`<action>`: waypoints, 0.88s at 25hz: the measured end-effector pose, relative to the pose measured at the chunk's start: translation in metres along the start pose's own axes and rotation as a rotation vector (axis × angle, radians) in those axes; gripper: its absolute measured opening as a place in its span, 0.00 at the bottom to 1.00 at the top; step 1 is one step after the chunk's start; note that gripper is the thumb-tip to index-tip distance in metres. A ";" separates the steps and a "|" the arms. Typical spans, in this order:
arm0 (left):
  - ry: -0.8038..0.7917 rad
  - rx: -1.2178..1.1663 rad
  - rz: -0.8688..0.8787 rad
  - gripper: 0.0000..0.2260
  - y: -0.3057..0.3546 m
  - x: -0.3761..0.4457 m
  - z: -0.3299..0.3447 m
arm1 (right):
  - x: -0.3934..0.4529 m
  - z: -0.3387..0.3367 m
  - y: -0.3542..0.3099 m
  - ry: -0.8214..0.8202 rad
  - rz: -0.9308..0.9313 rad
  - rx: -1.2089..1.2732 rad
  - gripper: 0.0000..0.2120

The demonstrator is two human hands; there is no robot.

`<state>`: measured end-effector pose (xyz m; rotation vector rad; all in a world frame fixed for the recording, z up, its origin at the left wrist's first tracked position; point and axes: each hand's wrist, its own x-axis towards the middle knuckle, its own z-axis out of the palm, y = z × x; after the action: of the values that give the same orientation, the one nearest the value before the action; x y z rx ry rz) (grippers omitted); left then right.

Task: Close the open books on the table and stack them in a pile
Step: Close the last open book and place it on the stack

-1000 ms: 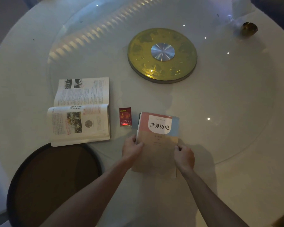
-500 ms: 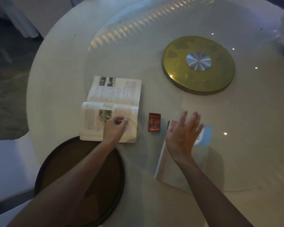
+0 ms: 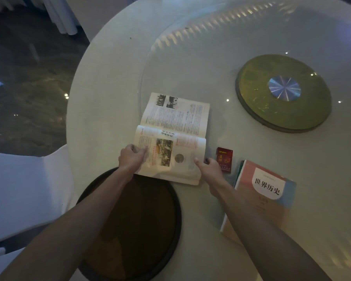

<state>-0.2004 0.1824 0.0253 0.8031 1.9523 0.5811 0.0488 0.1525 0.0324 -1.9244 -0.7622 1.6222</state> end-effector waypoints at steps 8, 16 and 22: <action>0.033 -0.041 -0.024 0.10 -0.014 -0.033 -0.004 | -0.008 -0.030 0.026 0.137 -0.031 -0.131 0.08; -0.085 -0.200 -0.094 0.14 -0.054 -0.101 -0.003 | -0.059 -0.077 0.063 0.072 -0.033 -0.041 0.14; -0.129 -0.367 -0.157 0.12 -0.051 -0.111 -0.008 | -0.067 -0.095 0.048 0.015 0.009 0.264 0.13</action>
<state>-0.1816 0.0665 0.0580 0.4410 1.7047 0.7457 0.1381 0.0691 0.0614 -1.7515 -0.5052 1.6224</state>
